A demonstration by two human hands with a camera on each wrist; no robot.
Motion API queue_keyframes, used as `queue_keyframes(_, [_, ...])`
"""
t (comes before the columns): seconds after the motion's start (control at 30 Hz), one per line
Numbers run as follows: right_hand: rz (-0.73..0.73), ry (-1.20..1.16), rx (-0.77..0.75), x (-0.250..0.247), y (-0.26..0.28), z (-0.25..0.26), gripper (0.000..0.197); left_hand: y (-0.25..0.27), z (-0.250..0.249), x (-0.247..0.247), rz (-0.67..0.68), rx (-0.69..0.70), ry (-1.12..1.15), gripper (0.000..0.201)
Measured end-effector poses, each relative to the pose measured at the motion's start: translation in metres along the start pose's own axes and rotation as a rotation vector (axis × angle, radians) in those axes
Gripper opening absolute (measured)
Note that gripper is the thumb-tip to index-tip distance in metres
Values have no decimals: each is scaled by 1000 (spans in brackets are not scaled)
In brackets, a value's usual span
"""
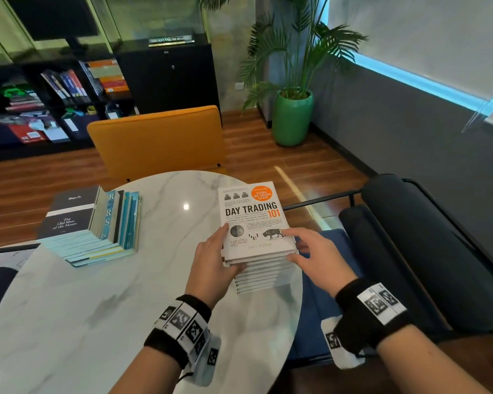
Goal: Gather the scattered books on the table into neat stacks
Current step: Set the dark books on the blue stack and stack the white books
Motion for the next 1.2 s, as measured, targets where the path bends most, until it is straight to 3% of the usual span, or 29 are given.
queue_keyframes(0.3, [-9,-62,48,-3,-6,0,47,-5,8,6,20,-58,79,95])
queue_keyframes(0.47, [-14,-53,35,-1,-7,-2,50,-5,4,4,32,-105,235,91])
queue_keyframes(0.8, [-67,-47,-11,4,-2,-3,50,-4,4,2,45,-107,269,91])
queue_keyframes(1.0, [-65,0,47,8,0,-35,75,4,42,26,72,-120,123,127])
queue_keyframes(1.07, [-8,112,132,21,-1,-56,70,7,60,46,177,-131,32,120])
queue_keyframes(1.2, [191,242,271,55,-7,-81,48,0,90,83,337,-157,-67,87])
Point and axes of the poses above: each hand's wrist, its own y-axis away from the middle knuckle, its own x-axis out of the palm, z = x × y, the point moved 4 cm from there along -y, towards the middle knuckle, and after that the axes turned 1 degree about -z, right-handed, at the moved point
